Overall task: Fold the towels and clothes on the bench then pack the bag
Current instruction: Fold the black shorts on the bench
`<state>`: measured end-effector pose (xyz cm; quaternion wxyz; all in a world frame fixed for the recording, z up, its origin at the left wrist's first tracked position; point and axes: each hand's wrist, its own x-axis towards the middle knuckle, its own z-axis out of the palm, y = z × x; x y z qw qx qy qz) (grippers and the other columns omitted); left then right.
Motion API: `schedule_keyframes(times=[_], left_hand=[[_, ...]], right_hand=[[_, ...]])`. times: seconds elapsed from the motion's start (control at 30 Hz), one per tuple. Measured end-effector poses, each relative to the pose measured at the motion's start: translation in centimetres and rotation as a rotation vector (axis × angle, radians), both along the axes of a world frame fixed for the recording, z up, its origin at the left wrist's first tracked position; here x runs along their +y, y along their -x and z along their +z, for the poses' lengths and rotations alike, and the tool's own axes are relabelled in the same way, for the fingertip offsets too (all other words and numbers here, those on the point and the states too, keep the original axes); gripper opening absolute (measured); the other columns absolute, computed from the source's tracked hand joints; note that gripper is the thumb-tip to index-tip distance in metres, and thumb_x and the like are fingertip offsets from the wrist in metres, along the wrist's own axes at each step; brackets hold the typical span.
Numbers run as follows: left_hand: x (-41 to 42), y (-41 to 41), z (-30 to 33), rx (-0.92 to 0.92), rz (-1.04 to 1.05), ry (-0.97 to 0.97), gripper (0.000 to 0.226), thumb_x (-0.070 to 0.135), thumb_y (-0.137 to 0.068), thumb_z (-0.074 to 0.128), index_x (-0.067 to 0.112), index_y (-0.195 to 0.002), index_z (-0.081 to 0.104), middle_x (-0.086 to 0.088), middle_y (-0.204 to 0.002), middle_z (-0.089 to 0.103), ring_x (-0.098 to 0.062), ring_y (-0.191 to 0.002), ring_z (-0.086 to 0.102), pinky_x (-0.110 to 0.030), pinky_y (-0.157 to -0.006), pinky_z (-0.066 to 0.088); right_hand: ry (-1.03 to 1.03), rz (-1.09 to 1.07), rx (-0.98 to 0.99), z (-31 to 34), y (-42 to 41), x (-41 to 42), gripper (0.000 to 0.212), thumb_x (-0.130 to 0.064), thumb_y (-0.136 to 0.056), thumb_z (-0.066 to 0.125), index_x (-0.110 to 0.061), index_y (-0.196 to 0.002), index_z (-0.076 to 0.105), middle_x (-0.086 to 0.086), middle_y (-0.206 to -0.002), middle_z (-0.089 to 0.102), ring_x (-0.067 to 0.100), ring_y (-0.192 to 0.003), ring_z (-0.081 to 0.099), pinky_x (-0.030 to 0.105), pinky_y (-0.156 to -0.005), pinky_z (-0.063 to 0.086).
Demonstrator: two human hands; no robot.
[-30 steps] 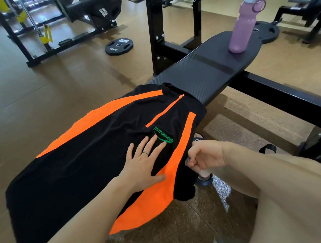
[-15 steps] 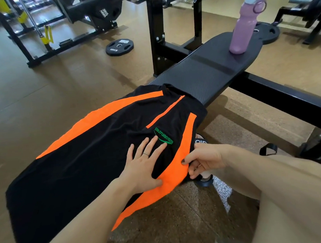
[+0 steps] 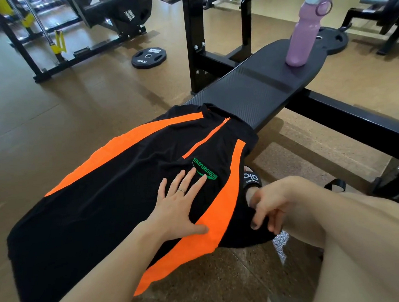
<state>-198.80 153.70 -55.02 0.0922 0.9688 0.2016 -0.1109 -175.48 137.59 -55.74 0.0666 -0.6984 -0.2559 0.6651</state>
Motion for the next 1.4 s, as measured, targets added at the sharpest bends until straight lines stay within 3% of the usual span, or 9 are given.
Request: schedule_keyframes(times=[0.23, 0.33, 0.4, 0.5, 0.6, 0.8, 1.07, 1.27, 1.4], left_hand=[[-0.1, 0.0, 0.0, 0.009, -0.003, -0.011, 0.127, 0.081, -0.066, 0.063, 0.047, -0.154, -0.022, 0.010, -0.164, -0.030, -0.018, -0.152, -0.028, -0.055, -0.121, -0.016], [-0.1, 0.0, 0.0, 0.007, 0.001, -0.010, 0.128, 0.080, -0.065, 0.063, 0.047, -0.153, -0.022, 0.011, -0.164, -0.030, -0.018, -0.152, -0.028, -0.055, -0.121, -0.015], [-0.1, -0.1, -0.1, 0.011, 0.004, -0.014, 0.128, 0.079, -0.065, 0.064, 0.047, -0.154, -0.022, 0.011, -0.164, -0.029, -0.018, -0.152, -0.028, -0.056, -0.121, -0.015], [-0.2, 0.0, 0.1, 0.010, 0.003, -0.022, 0.127, 0.077, -0.067, 0.065, 0.045, -0.155, -0.020, 0.010, -0.165, -0.029, -0.018, -0.152, -0.028, -0.056, -0.121, -0.014], [-0.3, 0.0, 0.2, 0.015, 0.001, -0.031, 0.125, 0.077, -0.068, 0.064, 0.045, -0.155, -0.020, 0.010, -0.164, -0.030, -0.018, -0.151, -0.028, -0.056, -0.122, -0.013], [-0.6, -0.1, 0.4, 0.006, 0.012, -0.025, 0.121, 0.076, -0.072, 0.063, 0.046, -0.156, -0.018, 0.011, -0.165, -0.028, -0.017, -0.151, -0.028, -0.056, -0.122, -0.013], [-3.6, -1.5, 1.6, -0.065, 0.093, -0.198, 0.105, 0.069, -0.083, 0.059, 0.032, -0.161, -0.001, -0.008, -0.169, -0.007, -0.030, -0.156, -0.011, -0.056, -0.124, -0.004], [-8.6, -5.9, 2.3, -0.359, 0.016, -0.164, 0.076, 0.059, -0.078, 0.068, 0.022, -0.138, 0.042, -0.002, -0.134, 0.042, -0.026, -0.124, 0.046, -0.040, -0.107, 0.039], [-7.9, -8.3, 1.7, -0.323, 0.078, -0.224, 0.090, 0.061, -0.080, 0.067, 0.018, -0.152, 0.034, -0.011, -0.153, 0.039, -0.033, -0.143, 0.035, -0.050, -0.118, 0.029]], right_hand=[[0.276, 0.250, -0.323, -1.5, -2.4, -0.4, 0.032, -0.014, -0.085, 0.077, -0.006, -0.112, 0.062, 0.005, -0.069, 0.054, 0.012, -0.049, 0.053, 0.023, -0.048, 0.053], [0.463, 0.368, -0.360, -2.3, -3.2, 0.0, 0.030, -0.031, -0.093, 0.067, -0.005, -0.105, 0.059, 0.003, -0.066, 0.065, 0.013, -0.048, 0.053, 0.021, -0.044, 0.049], [0.502, 0.381, -0.378, -2.5, -3.2, 0.3, 0.031, -0.033, -0.095, 0.065, -0.005, -0.104, 0.058, 0.005, -0.075, 0.070, 0.014, -0.057, 0.061, 0.025, -0.057, 0.058], [0.045, 0.205, -0.540, -2.9, -3.6, 1.1, 0.071, -0.026, -0.074, 0.079, -0.010, -0.134, 0.045, 0.008, -0.112, 0.066, 0.025, -0.096, 0.068, 0.042, -0.089, 0.059], [-0.421, -0.186, -0.440, -2.9, -3.6, 3.2, 0.102, -0.021, -0.057, 0.086, -0.021, -0.146, 0.034, 0.005, -0.133, 0.058, 0.025, -0.116, 0.060, 0.042, -0.098, 0.053], [-0.496, -0.751, -0.092, -6.9, -6.0, 5.8, 0.100, -0.020, -0.024, 0.088, -0.021, -0.120, 0.062, 0.009, -0.118, 0.071, 0.036, -0.116, 0.063, 0.056, -0.102, 0.051], [-0.514, -0.792, -0.040, -1.3, -4.2, 4.1, 0.033, -0.011, -0.075, 0.069, -0.006, -0.108, 0.071, 0.011, -0.111, 0.075, 0.030, -0.109, 0.068, 0.043, -0.101, 0.051], [-0.585, -0.861, 0.006, 1.6, -4.9, 4.1, 0.020, -0.013, -0.089, 0.066, -0.014, -0.109, 0.066, 0.006, -0.104, 0.077, 0.022, -0.097, 0.073, 0.036, -0.078, 0.056], [-0.699, -0.944, 0.008, 2.2, -6.2, 5.1, 0.020, -0.027, -0.096, 0.066, -0.016, -0.111, 0.057, 0.018, -0.116, 0.071, 0.026, -0.086, 0.074, 0.035, -0.067, 0.059]])
